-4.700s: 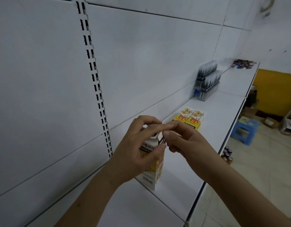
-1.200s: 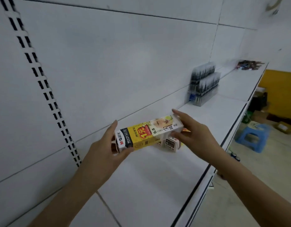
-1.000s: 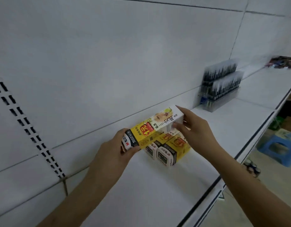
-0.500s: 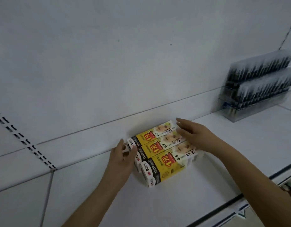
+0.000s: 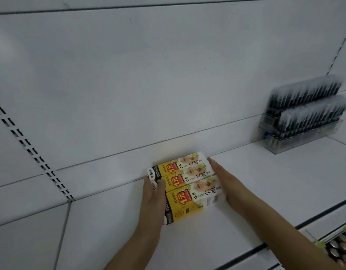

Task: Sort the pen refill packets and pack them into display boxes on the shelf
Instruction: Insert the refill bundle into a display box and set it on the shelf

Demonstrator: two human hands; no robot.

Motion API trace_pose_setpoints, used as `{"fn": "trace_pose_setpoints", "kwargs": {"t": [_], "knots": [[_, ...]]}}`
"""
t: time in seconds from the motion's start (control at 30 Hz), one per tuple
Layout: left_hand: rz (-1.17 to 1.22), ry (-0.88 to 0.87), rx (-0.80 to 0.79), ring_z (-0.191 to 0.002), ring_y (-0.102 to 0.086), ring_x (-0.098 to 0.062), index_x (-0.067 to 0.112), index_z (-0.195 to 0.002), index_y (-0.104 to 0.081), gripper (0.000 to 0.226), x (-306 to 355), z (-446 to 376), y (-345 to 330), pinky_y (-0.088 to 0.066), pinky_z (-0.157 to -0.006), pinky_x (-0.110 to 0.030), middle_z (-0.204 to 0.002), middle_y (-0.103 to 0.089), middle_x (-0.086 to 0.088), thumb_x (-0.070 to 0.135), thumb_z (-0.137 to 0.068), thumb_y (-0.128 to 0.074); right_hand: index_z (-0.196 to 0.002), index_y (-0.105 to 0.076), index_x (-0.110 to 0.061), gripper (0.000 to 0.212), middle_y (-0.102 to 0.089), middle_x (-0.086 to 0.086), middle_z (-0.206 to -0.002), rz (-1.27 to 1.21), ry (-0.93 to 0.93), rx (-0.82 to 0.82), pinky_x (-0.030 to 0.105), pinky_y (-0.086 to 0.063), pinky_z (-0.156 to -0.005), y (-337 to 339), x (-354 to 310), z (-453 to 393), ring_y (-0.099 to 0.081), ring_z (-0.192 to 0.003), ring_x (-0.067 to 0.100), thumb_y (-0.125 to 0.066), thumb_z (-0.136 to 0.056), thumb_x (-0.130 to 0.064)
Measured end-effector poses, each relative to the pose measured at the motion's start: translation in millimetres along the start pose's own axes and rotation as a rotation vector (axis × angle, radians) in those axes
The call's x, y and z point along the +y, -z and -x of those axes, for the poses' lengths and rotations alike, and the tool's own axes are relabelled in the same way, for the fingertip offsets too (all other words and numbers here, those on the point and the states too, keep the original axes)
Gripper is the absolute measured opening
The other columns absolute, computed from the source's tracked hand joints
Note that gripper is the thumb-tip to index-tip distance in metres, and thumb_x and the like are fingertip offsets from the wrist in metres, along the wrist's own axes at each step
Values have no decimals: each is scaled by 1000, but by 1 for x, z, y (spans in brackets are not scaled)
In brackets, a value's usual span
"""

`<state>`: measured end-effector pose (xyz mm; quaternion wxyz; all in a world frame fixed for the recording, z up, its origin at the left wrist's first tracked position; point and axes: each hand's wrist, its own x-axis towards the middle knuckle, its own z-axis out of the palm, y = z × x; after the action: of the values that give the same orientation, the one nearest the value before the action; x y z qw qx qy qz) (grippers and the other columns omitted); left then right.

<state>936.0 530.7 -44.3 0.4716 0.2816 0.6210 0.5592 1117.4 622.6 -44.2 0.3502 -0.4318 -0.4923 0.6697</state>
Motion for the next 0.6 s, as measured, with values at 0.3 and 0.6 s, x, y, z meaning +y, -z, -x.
{"fn": "trace_pose_setpoints", "kwargs": {"t": [0.3,0.6], "knots": [[-13,-56,66,-96,-67,-14,43,-140,-29,52,16,-1,37,-54,-56,-17,-114,-65,7,21,-100,-53,-115,-58,-51,21,-71,-11,-114,229,57,-61,34,-55,-90,-47,-5,-4,-71,-97,12,-48,-96,-54],[-558,-363,-224,-115,-60,-1,57,-132,-35,80,-1,13,85,-53,-96,-29,-128,-58,21,45,-69,-83,-155,-16,-33,73,-12,-8,-162,1005,206,-90,34,-25,-117,-39,-25,-8,-28,-144,15,-49,-93,-55]]}}
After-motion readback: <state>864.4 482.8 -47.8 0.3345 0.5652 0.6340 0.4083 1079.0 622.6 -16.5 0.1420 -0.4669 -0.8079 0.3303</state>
